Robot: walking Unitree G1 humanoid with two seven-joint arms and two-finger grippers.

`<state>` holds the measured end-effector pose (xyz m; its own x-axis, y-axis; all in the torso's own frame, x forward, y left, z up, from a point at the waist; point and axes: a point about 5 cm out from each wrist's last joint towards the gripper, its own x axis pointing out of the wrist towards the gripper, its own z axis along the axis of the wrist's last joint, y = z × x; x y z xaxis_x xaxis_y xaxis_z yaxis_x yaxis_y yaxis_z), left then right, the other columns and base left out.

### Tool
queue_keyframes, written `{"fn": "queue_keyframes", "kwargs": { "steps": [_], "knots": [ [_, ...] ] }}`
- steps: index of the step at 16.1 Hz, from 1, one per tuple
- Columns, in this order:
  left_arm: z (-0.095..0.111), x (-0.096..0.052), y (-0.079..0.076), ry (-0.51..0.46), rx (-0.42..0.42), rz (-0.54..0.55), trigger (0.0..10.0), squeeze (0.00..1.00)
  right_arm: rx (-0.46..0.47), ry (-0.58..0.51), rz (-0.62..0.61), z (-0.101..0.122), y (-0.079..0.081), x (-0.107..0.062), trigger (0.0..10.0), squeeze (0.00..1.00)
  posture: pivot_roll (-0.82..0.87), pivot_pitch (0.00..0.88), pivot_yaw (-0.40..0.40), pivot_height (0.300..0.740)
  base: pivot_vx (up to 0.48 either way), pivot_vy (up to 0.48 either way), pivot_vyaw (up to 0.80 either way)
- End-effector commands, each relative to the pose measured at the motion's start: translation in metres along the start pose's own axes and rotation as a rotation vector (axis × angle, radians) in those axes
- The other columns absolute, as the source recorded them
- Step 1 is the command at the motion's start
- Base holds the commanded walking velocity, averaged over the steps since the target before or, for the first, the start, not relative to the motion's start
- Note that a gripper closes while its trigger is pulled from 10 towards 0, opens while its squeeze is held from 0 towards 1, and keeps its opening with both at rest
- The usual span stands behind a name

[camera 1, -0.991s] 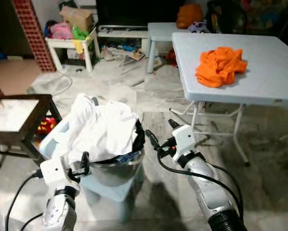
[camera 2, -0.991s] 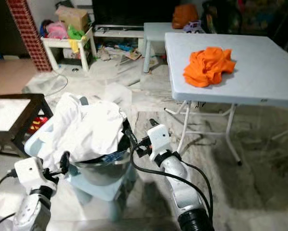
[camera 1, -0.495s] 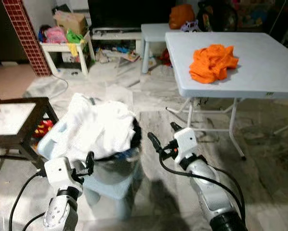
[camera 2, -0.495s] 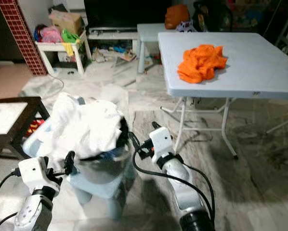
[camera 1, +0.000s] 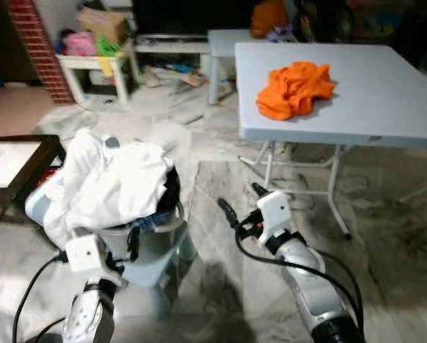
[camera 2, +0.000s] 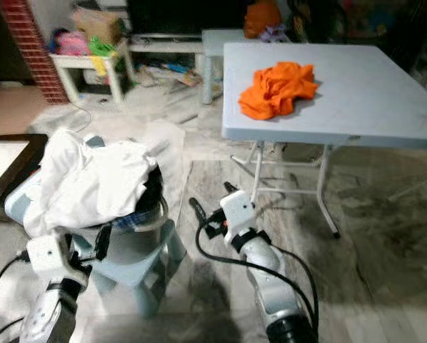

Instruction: Hang hanger

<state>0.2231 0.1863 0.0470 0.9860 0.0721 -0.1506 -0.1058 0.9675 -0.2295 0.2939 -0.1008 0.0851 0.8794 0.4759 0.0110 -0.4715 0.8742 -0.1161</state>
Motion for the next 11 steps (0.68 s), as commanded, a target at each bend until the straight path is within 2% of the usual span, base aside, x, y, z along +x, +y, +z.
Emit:
{"fn": "queue_keyframes", "kwargs": {
  "steps": [1, 3, 9, 11],
  "knots": [
    [-0.0013, -0.0007, -0.0037, 0.005, -0.007, -0.010, 10.0, 0.00, -0.007, -0.003, -0.008, 0.0018, -0.0040, -0.0016, 10.0, 0.00, 0.03, 0.000, 0.018, 0.740, 0.000, -0.420, 0.50],
    [-0.0004, 0.0000, -0.0017, 0.005, 0.000, -0.002, 10.0, 0.00, -0.003, -0.003, -0.007, 0.0017, -0.0028, -0.0010, 10.0, 0.00, 0.04, 0.000, 0.018, 0.740, 0.000, -0.210, 0.44],
    [0.0054, -0.0013, 0.0024, -0.032, 0.015, -0.007, 10.0, 0.00, 0.005, -0.006, -0.005, 0.0020, -0.0015, 0.0010, 10.0, 0.00, 0.04, 0.000, 0.027, 0.740, 0.000, 0.000, 0.00],
    [0.0075, -0.0005, 0.0016, -0.043, 0.008, -0.019, 10.0, 0.00, 0.006, -0.010, -0.002, 0.0023, -0.0003, 0.0009, 10.0, 0.00, 0.04, 0.000, 0.033, 0.740, 0.000, 0.000, 0.73]
  ]
}}
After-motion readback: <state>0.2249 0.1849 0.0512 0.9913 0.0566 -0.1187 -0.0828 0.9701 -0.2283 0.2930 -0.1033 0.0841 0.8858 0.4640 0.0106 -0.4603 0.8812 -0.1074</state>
